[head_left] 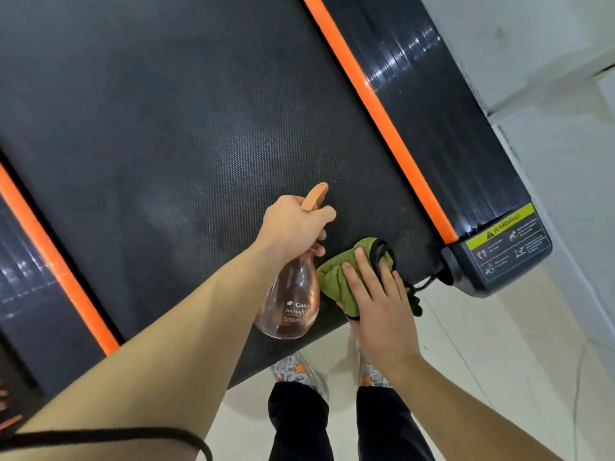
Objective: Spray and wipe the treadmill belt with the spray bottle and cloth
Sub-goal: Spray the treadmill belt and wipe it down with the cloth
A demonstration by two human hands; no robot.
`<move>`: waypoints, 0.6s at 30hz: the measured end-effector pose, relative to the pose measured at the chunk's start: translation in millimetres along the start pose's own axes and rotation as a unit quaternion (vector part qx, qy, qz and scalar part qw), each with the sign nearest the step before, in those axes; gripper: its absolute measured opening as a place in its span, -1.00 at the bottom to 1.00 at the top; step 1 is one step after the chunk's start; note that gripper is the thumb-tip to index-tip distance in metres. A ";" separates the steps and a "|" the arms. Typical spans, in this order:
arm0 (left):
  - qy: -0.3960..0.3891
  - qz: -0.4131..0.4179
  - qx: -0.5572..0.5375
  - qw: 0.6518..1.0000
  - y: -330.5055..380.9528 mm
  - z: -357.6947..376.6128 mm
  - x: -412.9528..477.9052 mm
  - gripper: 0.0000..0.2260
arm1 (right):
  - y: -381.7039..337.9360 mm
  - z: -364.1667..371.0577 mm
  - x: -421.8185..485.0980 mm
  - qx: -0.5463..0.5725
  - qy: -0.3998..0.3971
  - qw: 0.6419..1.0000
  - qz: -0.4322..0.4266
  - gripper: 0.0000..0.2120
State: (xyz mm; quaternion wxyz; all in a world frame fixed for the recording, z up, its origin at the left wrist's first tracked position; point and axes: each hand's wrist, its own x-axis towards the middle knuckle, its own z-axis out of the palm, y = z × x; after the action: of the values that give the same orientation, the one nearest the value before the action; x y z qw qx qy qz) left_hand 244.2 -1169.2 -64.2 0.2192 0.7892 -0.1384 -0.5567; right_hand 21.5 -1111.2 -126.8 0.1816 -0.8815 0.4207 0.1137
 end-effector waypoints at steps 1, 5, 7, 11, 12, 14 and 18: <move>-0.014 -0.004 -0.018 1.000 -1.4 -3.1 -2.9 -0.80 | -0.8 -2.8 4.4 0.008 0.002 1.000 0.003 -0.16; -0.012 -0.009 -0.078 0.997 -14.5 -20.1 -8.6 -0.83 | -5.6 -30.4 74.3 0.035 0.032 0.999 -0.027 -0.27; 0.023 -0.006 -0.111 0.994 -20.2 -31.0 -7.9 -0.94 | -12.1 -49.9 144.5 0.034 0.049 0.997 -0.054 -0.32; 0.056 0.001 -0.150 0.987 -34.5 -52.4 -7.2 -0.96 | -28.0 -68.6 227.7 0.012 0.070 0.997 -0.038 -0.36; 0.056 -0.001 -0.145 0.988 -37.5 -56.6 -8.6 -0.93 | -28.7 -62.0 210.9 0.007 0.081 0.996 -0.033 -0.36; 0.050 -0.013 -0.131 0.990 -42.1 -63.5 -13.6 -0.88 | -26.5 -40.6 134.4 -0.004 0.064 0.995 -0.075 -0.32; 0.027 -0.027 -0.137 0.990 -53.8 -69.5 -23.1 -0.83 | -3.5 -25.4 60.3 -0.038 -0.030 0.979 -0.199 -0.25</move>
State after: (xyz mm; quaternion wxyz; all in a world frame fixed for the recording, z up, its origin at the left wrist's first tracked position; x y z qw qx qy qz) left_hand 300.3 -1098.6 -52.5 0.3137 0.7699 -0.0333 -0.5548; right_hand 62.8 -1162.0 -124.3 0.1794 -0.9502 0.2264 0.1172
